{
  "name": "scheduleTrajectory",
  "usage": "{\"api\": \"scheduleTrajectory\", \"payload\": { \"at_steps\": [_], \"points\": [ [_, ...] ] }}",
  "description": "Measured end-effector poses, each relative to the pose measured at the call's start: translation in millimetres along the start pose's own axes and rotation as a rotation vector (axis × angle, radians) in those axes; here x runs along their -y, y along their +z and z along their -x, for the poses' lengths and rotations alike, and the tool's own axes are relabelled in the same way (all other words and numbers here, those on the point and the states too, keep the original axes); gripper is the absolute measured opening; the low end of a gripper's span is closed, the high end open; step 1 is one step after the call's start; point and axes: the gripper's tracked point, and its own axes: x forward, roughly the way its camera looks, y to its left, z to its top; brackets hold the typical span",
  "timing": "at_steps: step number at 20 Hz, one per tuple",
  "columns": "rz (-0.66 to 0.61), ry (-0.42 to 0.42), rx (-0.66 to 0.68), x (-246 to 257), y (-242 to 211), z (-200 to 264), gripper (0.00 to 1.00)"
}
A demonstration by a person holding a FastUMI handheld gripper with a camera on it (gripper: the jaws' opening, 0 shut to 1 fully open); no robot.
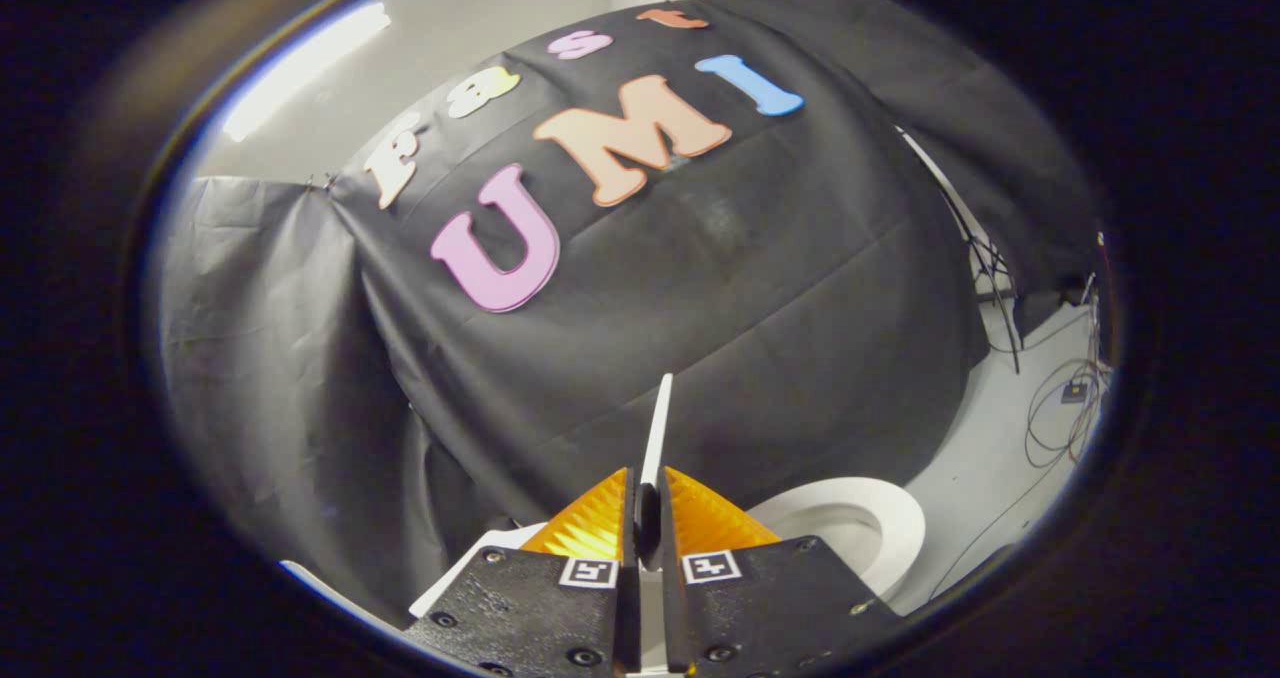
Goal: Open the toilet lid.
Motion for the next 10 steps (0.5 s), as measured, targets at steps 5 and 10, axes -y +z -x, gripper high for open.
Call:
{"api": "scheduleTrajectory", "payload": {
  "at_steps": [5,10],
  "points": [
    [0.176,0.029,-0.048,-49,0,-10,0.12],
    [0.294,0.102,-0.066,-101,-7,-20,0.12]
  ]
}}
